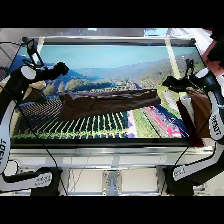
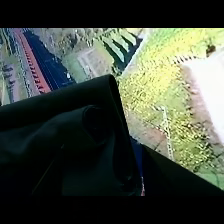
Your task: Fold the shirts.
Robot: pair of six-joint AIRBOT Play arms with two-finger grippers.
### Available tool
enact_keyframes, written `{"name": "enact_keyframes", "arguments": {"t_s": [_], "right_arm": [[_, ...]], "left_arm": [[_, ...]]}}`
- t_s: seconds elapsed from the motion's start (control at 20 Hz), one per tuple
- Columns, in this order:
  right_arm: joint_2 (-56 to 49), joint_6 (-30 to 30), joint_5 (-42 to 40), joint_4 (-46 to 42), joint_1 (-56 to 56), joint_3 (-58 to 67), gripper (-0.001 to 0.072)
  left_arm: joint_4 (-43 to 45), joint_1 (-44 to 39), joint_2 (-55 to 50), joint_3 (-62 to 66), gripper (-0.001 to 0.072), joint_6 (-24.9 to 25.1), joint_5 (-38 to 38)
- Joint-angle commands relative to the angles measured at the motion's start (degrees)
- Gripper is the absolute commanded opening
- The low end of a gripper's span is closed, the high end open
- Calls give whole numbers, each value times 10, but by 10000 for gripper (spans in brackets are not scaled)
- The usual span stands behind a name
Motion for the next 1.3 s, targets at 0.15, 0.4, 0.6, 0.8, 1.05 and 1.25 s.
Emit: {"name": "enact_keyframes", "arguments": {"t_s": [0.15,0.4,0.6,0.8,1.05,1.25], "right_arm": [[-81,-56,53,67,-26,1,556],[-123,-84,73,122,-21,1,556],[-127,-99,73,129,8,1,544],[-126,-100,73,136,41,1,323],[-120,-163,149,266,44,32,29],[-70,-137,173,260,46,94,29]], "left_arm": [[-16,-11,0,2,512,19,6],[-31,-58,0,2,512,129,26],[-31,-104,0,2,511,144,57],[-31,-147,-14,1,461,144,60],[-37,-193,-60,1,15,130,57],[-44,-217,-115,2,14,73,9]]}}
